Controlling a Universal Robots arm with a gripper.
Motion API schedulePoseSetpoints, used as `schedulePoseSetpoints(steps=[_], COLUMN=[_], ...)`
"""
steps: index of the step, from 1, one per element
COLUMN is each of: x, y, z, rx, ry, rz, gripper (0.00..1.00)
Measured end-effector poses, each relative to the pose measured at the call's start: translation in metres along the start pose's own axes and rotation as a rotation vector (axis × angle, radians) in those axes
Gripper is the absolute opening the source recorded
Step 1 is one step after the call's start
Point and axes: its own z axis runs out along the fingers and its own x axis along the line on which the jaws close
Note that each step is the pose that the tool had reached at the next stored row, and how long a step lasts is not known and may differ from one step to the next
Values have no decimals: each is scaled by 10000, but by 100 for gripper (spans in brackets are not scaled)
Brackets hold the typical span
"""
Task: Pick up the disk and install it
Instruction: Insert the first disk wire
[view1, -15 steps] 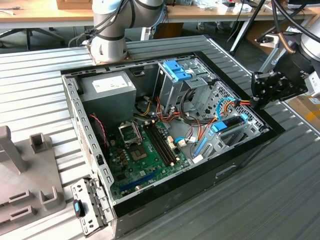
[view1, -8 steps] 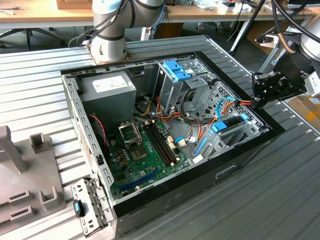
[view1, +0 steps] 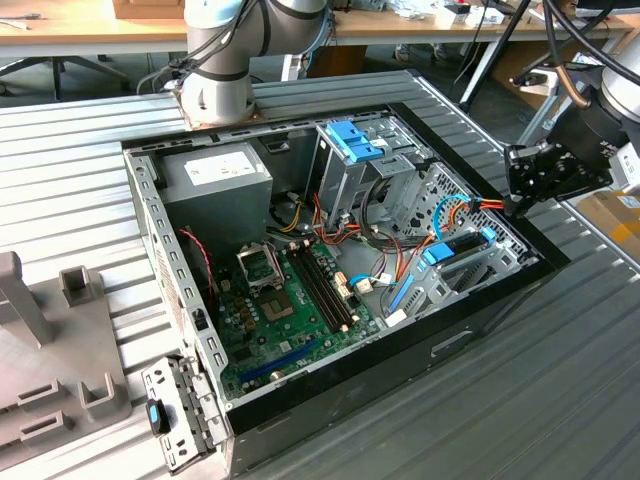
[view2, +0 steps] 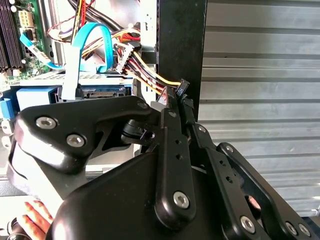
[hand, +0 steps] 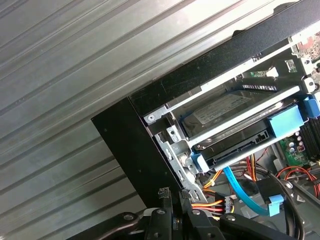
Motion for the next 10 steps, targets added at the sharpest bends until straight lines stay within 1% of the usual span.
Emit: schedulePoseSetpoints(steps=[3, 4, 5, 7, 10], x=[0, -1, -2, -4, -4], y=[-2, -9, -17, -18, -19], z=[-10, -49, -100, -113, -114], rx=[6, 1, 16, 26, 26], ry=[-4, 0, -2, 0, 50], rz=[1, 0, 1, 9, 280], gripper=[17, 17, 17, 17, 17])
